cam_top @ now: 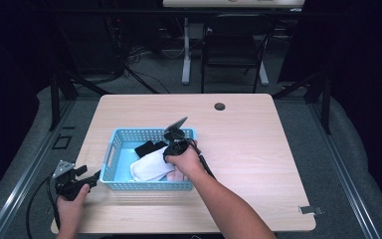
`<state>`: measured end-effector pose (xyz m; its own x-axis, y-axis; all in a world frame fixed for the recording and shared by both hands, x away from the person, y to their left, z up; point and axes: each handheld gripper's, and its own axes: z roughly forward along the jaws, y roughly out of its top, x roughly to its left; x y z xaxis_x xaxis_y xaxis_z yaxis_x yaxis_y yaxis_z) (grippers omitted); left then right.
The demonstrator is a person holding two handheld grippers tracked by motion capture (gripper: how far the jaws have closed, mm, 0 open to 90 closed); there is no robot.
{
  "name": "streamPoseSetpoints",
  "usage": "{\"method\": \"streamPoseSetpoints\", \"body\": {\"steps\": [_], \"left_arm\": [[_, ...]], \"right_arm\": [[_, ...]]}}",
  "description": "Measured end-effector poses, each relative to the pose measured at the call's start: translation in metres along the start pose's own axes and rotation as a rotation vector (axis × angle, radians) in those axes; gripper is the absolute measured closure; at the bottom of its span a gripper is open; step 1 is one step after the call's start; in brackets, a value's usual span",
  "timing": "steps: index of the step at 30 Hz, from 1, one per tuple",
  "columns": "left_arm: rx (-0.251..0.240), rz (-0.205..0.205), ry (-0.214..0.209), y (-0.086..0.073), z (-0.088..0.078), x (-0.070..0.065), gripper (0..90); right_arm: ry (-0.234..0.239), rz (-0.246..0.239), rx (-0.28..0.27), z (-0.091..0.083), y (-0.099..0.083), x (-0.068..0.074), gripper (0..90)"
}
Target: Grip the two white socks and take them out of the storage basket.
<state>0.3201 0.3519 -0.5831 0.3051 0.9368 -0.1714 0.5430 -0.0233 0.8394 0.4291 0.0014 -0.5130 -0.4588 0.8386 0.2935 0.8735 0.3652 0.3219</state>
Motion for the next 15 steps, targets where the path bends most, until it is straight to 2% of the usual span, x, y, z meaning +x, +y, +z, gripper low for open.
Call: {"method": "streamPoseSetpoints", "body": {"steps": [2, 5, 7, 8, 10, 11, 13, 15], "left_arm": [[0.002, 0.002, -0.001, 0.000, 0.000, 0.000, 23.5], [0.004, 0.005, -0.001, 0.000, 0.000, 0.000, 23.5], [0.003, 0.005, -0.001, 0.000, 0.000, 0.000, 23.5], [0.003, 0.004, -0.001, 0.000, 0.000, 0.000, 23.5], [0.003, 0.004, -0.001, 0.000, 0.000, 0.000, 23.5], [0.003, 0.005, -0.002, 0.000, 0.000, 0.000, 23.5], [0.004, 0.005, -0.001, 0.000, 0.000, 0.000, 23.6], [0.012, 0.007, -0.002, 0.000, 0.000, 0.000, 23.5]], "right_arm": [[0.006, 0.013, -0.018, 0.003, -0.001, 0.002, 75.4], [0.006, -0.014, -0.006, 0.001, 0.000, 0.002, 79.7], [0.008, -0.026, -0.014, -0.001, -0.001, 0.004, 83.4], [0.012, -0.021, -0.039, 0.000, -0.003, 0.006, 84.2], [0.012, -0.052, -0.044, -0.003, -0.005, 0.008, 85.1], [0.018, -0.072, -0.073, -0.006, -0.008, 0.011, 85.5], [0.020, -0.082, -0.089, -0.009, -0.009, 0.014, 85.6], [0.010, -0.124, -0.117, -0.015, -0.012, 0.018, 85.8]]}}
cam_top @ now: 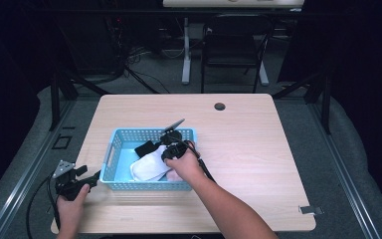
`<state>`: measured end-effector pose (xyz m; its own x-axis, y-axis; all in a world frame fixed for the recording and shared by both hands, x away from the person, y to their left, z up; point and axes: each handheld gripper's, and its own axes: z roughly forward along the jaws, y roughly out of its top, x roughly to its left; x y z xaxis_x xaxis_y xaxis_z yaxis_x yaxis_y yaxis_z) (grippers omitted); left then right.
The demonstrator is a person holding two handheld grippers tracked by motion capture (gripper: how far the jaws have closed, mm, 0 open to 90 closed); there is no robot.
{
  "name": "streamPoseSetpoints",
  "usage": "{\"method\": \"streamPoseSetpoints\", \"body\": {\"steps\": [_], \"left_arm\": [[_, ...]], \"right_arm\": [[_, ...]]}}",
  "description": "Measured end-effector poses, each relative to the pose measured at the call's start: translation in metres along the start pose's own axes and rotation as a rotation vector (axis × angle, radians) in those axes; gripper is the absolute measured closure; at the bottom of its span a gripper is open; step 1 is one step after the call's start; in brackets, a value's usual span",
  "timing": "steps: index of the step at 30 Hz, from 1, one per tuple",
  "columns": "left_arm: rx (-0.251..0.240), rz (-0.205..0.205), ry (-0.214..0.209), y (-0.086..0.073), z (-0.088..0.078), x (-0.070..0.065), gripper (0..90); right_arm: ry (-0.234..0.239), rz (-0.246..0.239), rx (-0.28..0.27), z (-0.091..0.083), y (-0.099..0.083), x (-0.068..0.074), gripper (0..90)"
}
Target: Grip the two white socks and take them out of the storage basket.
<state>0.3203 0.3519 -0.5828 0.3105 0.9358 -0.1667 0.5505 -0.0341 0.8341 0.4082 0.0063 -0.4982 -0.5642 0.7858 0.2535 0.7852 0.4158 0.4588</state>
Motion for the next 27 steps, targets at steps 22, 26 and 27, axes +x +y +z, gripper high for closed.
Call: {"method": "streamPoseSetpoints", "body": {"steps": [22, 26, 27], "left_arm": [[0.002, 0.003, 0.001, 0.000, 0.000, -0.001, 23.5], [0.000, 0.003, 0.002, 0.000, 0.000, -0.001, 23.6], [0.000, 0.003, 0.002, 0.000, 0.000, -0.001, 23.5]], "right_arm": [[-0.118, -0.365, -0.362, -0.067, -0.025, 0.048, 86.4], [-0.117, -0.364, -0.394, -0.078, -0.027, 0.049, 86.4], [-0.113, -0.365, -0.416, -0.085, -0.029, 0.049, 86.4]]}}
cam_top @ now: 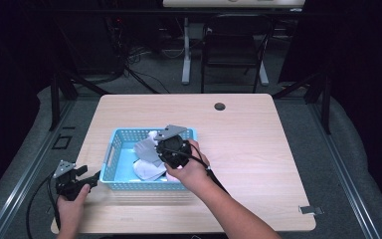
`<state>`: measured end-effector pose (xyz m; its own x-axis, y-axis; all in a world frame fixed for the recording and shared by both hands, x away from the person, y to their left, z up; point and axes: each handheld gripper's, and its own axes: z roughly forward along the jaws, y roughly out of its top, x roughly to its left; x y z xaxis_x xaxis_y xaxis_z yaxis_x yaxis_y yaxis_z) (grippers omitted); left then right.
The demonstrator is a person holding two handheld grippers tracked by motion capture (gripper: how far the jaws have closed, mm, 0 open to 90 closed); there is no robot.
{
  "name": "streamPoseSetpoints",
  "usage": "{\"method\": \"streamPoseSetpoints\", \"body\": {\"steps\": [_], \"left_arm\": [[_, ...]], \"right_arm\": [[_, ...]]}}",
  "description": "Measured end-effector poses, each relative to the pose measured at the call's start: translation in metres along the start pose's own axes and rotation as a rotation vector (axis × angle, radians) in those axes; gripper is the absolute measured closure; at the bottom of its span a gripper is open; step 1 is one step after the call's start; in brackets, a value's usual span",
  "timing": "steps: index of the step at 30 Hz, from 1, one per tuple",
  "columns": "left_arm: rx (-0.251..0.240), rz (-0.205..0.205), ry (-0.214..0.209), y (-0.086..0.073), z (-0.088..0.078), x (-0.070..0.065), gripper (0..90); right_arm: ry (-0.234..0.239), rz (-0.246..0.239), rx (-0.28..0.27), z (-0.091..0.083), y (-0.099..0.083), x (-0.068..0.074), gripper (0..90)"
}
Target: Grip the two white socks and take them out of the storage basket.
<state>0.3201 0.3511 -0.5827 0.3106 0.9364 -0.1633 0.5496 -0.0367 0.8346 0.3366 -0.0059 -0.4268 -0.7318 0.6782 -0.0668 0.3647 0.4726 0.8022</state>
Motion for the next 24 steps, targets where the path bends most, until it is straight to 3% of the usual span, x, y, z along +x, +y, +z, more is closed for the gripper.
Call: {"method": "streamPoseSetpoints", "body": {"steps": [10, 17, 24], "left_arm": [[0.001, 0.000, 0.000, 0.000, 0.000, 0.000, 23.5], [-0.004, -0.003, 0.001, 0.000, 0.001, 0.000, 23.5], [-0.005, -0.001, 0.002, 0.000, 0.001, 0.000, 23.5]], "right_arm": [[0.013, 0.006, -0.089, -0.033, 0.000, 0.002, 86.4], [0.041, 0.030, -0.126, -0.057, -0.007, 0.002, 86.4], [0.032, 0.039, -0.136, -0.076, -0.015, -0.003, 86.4]]}}
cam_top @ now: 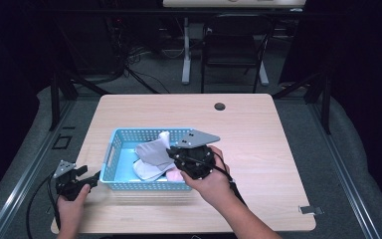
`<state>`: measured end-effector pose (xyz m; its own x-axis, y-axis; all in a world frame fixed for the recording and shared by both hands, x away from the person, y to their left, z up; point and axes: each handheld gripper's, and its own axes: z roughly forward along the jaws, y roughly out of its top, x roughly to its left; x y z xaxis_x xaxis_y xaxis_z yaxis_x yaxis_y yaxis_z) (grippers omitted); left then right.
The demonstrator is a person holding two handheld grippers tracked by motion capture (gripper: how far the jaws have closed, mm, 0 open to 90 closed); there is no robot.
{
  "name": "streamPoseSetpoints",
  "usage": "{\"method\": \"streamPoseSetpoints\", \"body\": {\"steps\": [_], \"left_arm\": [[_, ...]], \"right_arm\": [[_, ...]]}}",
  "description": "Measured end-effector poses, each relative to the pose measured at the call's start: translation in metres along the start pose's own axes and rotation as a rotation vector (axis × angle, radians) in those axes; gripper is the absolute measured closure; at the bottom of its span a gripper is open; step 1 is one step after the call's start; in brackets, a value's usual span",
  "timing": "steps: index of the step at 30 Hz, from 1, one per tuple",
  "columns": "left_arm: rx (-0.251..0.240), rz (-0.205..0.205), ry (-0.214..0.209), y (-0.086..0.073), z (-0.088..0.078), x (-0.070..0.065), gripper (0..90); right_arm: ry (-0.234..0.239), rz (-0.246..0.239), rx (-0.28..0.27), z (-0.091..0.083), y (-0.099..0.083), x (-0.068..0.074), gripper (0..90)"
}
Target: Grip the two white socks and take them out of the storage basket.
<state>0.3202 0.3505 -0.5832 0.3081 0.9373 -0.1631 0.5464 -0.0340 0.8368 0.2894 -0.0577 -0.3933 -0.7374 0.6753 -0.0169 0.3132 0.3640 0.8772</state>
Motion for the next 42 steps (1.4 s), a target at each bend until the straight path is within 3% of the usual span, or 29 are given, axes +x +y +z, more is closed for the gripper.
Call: {"method": "streamPoseSetpoints", "body": {"steps": [11, 17, 20, 25, 34, 42], "left_arm": [[0.002, -0.001, 0.001, 0.000, 0.000, -0.001, 23.5], [0.003, 0.002, 0.001, 0.000, 0.000, -0.001, 23.5], [0.004, 0.002, 0.002, 0.000, 0.000, -0.001, 23.5], [0.004, 0.002, 0.003, 0.000, 0.001, -0.001, 23.5], [0.005, 0.004, 0.002, 0.000, 0.001, -0.001, 23.5], [0.007, 0.005, 0.002, 0.000, 0.001, -0.001, 23.5]], "right_arm": [[-0.054, 0.073, -0.057, -0.041, -0.020, -0.020, 86.4], [-0.115, 0.119, -0.083, -0.064, -0.035, -0.033, 86.4], [-0.170, 0.137, -0.088, -0.075, -0.046, -0.041, 86.3], [-0.215, 0.166, -0.084, -0.083, -0.061, -0.048, 86.3], [-0.267, 0.186, -0.058, -0.084, -0.083, -0.053, 86.0], [-0.265, 0.232, -0.025, -0.072, -0.106, -0.053, 86.0]]}}
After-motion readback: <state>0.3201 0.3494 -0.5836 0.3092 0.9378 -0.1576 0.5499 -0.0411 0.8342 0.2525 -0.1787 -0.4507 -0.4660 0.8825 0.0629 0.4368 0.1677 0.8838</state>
